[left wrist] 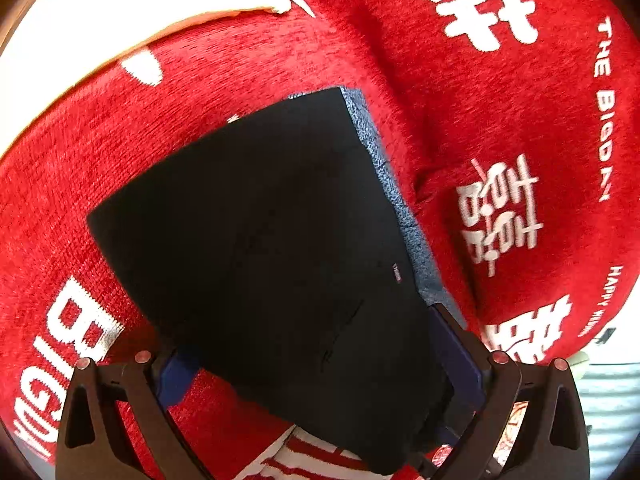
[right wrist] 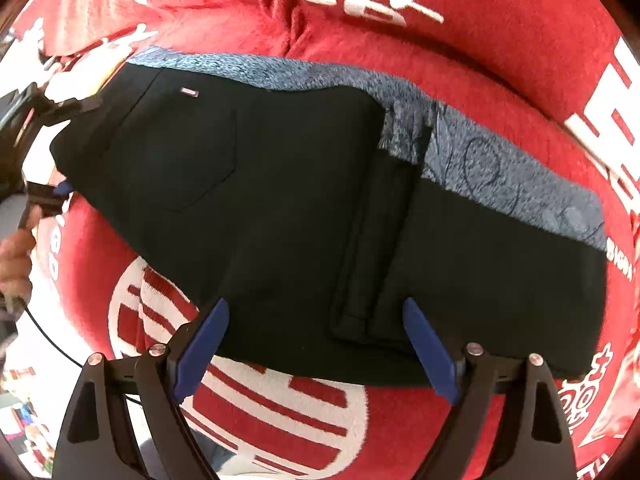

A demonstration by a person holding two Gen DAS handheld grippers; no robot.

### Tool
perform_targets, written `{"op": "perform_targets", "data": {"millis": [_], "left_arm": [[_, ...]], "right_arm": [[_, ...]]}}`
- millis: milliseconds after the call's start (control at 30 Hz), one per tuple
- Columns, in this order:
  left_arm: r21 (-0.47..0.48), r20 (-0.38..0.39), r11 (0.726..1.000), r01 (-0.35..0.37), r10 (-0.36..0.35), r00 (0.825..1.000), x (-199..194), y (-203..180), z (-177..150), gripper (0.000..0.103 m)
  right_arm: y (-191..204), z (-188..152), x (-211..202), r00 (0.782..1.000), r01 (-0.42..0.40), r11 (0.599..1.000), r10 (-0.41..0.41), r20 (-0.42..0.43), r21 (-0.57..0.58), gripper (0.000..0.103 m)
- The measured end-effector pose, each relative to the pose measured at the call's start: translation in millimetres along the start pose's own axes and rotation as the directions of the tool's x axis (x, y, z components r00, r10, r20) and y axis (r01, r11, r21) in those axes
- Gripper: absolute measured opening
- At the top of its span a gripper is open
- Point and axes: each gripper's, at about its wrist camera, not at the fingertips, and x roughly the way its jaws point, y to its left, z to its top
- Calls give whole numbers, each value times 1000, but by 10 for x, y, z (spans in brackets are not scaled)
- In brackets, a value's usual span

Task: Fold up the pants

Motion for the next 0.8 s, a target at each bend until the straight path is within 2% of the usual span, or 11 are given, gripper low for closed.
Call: {"op": "perform_targets", "data": {"millis": [100, 133, 167, 267, 300, 333, 400, 533, 633, 700, 800], "left_arm": [[116, 61, 984, -135, 128, 990, -8, -225, -63, 80], [185, 94, 962, -200, 185, 978, -12, -326, -109, 65], [279, 140, 918, -282, 252, 958, 0, -464, -184, 52], [558, 328, 669, -491, 365, 871, 56, -839, -554, 43], [600, 362, 612, -515, 366, 857, 78, -902, -655, 43], [621, 377, 580, -528, 371, 849, 97, -931, -712, 43], [634, 394, 542, -551, 386, 834, 149, -945, -761, 43], [624, 408, 538, -567, 395, 824, 179, -930, -793, 43], [645, 442, 485, -591, 393, 806, 163, -958, -888, 43], [654, 456, 463, -598, 389, 800, 132, -965, -951, 43], [655, 464, 458, -601, 384, 798, 127, -977, -970, 43]], "right_arm": [[-67, 35, -165, 999, -9, 1000, 8, 45, 13, 91], [-93, 53, -209, 998, -21, 999, 19, 55, 27, 91], [-146, 92, -277, 997, -42, 998, 38, 73, 51, 91], [-284, 267, -412, 989, -118, 987, 107, 101, 109, 91], [-313, 344, -438, 985, -151, 982, 139, 101, 118, 91], [-319, 444, -456, 978, -194, 973, 182, 97, 124, 91], [-273, 684, -502, 962, -268, 957, 258, 91, 109, 91], [128, 1230, -517, 920, -392, 920, 391, 19, 24, 91], [567, 1629, -482, 875, -482, 875, 480, -66, -27, 91], [919, 1810, -460, 853, -519, 851, 508, -124, -84, 91], [1458, 2009, -383, 849, -522, 833, 486, -208, -186, 91]]}}
